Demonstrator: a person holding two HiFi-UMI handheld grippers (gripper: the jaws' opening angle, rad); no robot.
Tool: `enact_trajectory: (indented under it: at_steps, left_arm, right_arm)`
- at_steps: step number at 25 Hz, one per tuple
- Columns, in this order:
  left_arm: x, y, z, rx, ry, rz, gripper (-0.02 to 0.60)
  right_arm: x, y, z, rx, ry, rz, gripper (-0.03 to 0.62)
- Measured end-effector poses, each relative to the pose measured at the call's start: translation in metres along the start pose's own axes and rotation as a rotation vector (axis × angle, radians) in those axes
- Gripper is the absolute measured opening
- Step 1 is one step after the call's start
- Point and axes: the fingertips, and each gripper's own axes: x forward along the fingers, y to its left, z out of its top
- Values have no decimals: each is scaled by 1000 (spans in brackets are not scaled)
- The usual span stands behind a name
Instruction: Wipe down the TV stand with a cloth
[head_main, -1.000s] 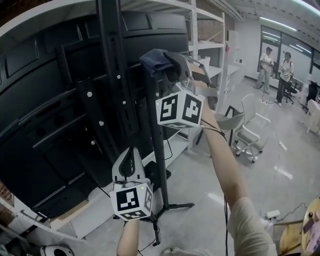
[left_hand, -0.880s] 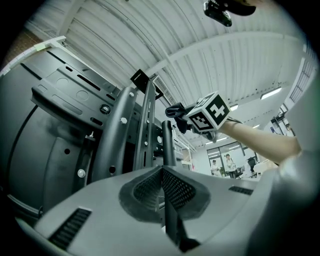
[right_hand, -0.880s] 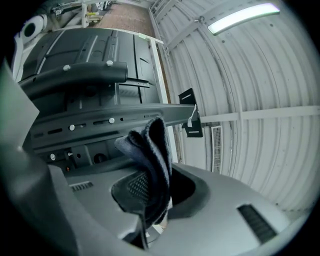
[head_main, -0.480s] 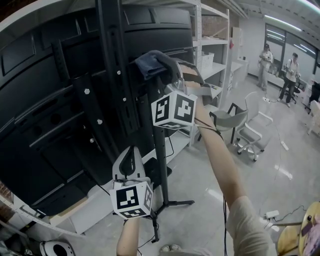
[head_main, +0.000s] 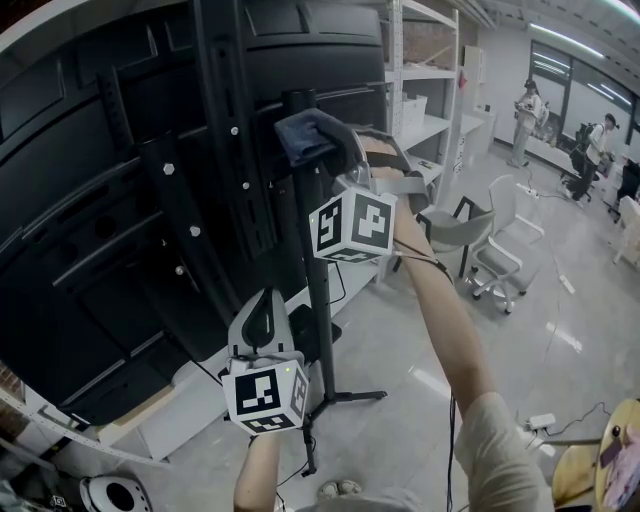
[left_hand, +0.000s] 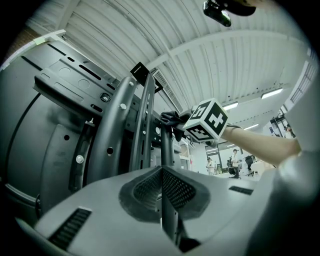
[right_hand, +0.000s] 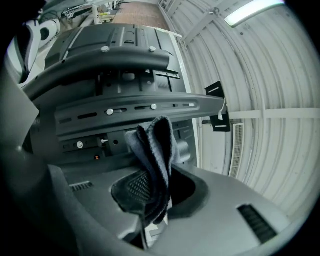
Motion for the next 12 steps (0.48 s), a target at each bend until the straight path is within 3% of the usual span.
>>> enact_trajectory:
  at_steps: [12]
  left_arm:
    - [-5, 0, -19, -6, 41, -9, 15]
  right_arm:
    - [-15, 48, -15, -85, 33, 87, 55]
